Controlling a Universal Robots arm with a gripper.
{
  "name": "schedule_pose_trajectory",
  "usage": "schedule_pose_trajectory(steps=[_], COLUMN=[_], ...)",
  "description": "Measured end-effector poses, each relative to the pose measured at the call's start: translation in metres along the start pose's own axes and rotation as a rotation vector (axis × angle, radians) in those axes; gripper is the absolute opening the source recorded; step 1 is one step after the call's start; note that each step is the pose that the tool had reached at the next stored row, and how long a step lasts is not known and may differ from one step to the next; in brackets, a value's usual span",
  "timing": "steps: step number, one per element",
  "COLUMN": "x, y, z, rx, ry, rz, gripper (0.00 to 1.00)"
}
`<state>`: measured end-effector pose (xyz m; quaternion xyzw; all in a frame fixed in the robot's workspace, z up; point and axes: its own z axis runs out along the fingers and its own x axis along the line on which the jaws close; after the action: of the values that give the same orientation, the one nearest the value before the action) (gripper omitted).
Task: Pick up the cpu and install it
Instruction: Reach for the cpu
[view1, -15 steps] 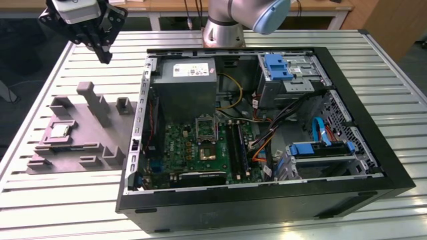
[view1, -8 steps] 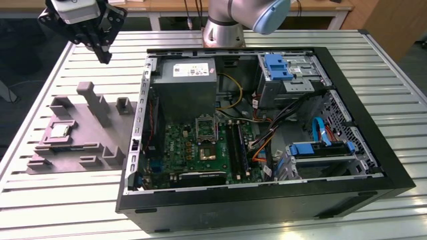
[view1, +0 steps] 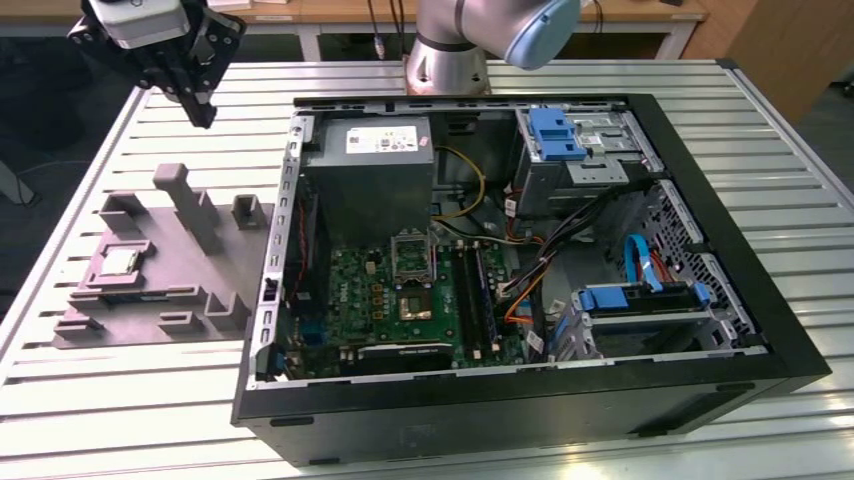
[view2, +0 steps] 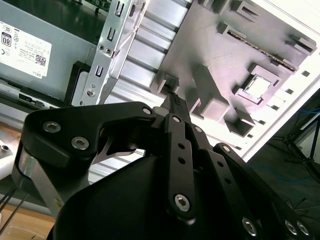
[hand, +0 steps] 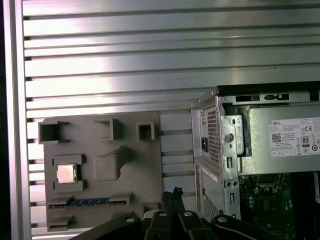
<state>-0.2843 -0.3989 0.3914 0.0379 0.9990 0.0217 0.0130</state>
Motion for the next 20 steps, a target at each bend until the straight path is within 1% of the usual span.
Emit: schedule_pose_trajectory(steps=[8,10,20], x=[0.0033,0.0065,0.0084], y=[-0.0002,-0.0005,-0.0006], z=[-0.0001,-0.0002,-0.0002], rx=[0.0,0.0,0.0], ry=[0.0,0.0,-0.0001], rz=[0.0,0.0,0.0], gripper=[0.11,0.11,0.11])
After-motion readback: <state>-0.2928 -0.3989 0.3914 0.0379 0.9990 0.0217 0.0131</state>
